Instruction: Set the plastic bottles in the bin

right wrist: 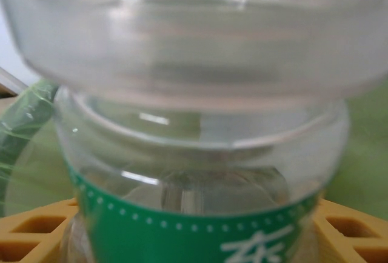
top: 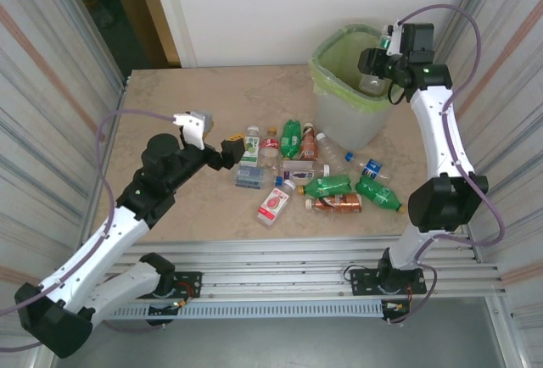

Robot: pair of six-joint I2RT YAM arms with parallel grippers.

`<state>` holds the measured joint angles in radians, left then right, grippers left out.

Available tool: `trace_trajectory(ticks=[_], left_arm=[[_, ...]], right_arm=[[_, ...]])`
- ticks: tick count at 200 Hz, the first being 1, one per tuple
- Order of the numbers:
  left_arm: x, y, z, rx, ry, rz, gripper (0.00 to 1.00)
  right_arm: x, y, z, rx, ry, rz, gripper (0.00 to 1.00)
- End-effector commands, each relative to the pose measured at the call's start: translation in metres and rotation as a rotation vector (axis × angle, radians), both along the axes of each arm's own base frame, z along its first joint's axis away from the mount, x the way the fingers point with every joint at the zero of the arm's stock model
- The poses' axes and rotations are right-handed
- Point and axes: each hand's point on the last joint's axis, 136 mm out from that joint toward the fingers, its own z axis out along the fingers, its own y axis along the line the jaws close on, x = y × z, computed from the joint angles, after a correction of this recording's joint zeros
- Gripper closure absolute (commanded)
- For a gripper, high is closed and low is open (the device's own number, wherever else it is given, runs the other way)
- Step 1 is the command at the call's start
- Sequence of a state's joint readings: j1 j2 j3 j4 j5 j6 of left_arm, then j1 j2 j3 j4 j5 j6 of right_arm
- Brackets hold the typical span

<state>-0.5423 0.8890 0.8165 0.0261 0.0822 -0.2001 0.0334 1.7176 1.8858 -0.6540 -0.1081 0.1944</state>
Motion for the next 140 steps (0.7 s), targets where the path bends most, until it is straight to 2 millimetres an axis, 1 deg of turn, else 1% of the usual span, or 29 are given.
trace_trajectory(ticks=[1, 32, 47, 64, 85, 95, 109, 140], left_arm=[[-0.001, 0.01, 0.007, -0.041, -0.021, 0.041, 0.01], [-0.002, 0.013, 0.004, -0.034, -0.016, 0.048, 0.01], [-0.003, 0.012, 0.004, -0.036, -0.013, 0.044, 0.01], [-0.003, 0.011, 0.004, -0.042, -0.011, 0.038, 0.01], [-0.004, 0.011, 0.002, -0.044, -0.005, 0.035, 0.01], [-0.004, 0.01, 0.001, -0.044, -0.003, 0.035, 0.01], [-0.004, 0.01, 0.001, -0.045, 0.001, 0.032, 0.01], [-0.004, 0.01, 0.0, -0.047, 0.006, 0.032, 0.01]], right_arm=[[0.006, -0.001, 0.002, -0.057, -0.003, 0.013, 0.5], [0.017, -0.004, -0.011, -0.079, 0.028, 0.003, 0.47], [0.023, -0.005, -0.018, -0.088, 0.042, 0.0, 0.43], [0.031, -0.006, -0.024, -0.1, 0.058, -0.011, 0.35], [0.037, -0.008, -0.03, -0.114, 0.081, -0.024, 0.19], [0.039, -0.006, -0.028, -0.122, 0.083, -0.022, 0.14], [0.04, -0.004, -0.024, -0.133, 0.077, -0.017, 0.09], [0.038, 0.002, -0.006, -0.146, 0.047, -0.006, 0.07]])
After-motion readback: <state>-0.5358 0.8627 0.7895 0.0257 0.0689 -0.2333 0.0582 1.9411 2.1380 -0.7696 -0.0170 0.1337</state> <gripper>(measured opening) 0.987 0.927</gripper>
